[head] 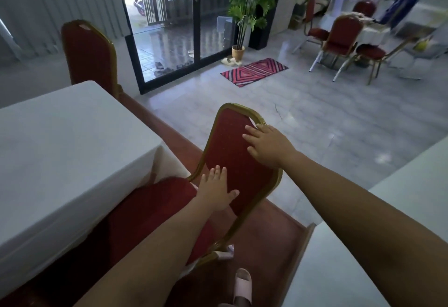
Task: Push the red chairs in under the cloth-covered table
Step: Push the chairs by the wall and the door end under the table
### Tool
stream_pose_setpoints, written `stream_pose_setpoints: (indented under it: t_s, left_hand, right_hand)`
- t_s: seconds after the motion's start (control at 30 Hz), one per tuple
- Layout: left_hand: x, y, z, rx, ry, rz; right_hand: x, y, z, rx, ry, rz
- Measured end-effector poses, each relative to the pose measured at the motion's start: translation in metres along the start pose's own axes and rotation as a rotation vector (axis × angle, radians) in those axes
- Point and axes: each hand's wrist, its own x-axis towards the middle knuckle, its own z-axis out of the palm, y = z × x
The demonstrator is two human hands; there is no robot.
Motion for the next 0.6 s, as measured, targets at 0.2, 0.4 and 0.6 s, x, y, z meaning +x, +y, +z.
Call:
stream_pose_setpoints:
  t_s: [0.2, 0.4, 0.6]
  left_hand:
    - [0.037, 0.058, -0.001, -0.094, -0.045, 0.048]
    - [0.078, 0.101, -0.017, -0.231, 0.01, 0.052]
    - [0.117, 0.122, -0.016, -0.347, 0.064, -0.125]
  right_hand:
    - [0.031, 0.059, -0.003, -0.07, 0.042, -0.055]
    - [0.077, 0.101, 0.01, -0.043, 0.024, -0.128]
    - [0.125, 0.113, 0.018, 0.019, -0.004, -0.262]
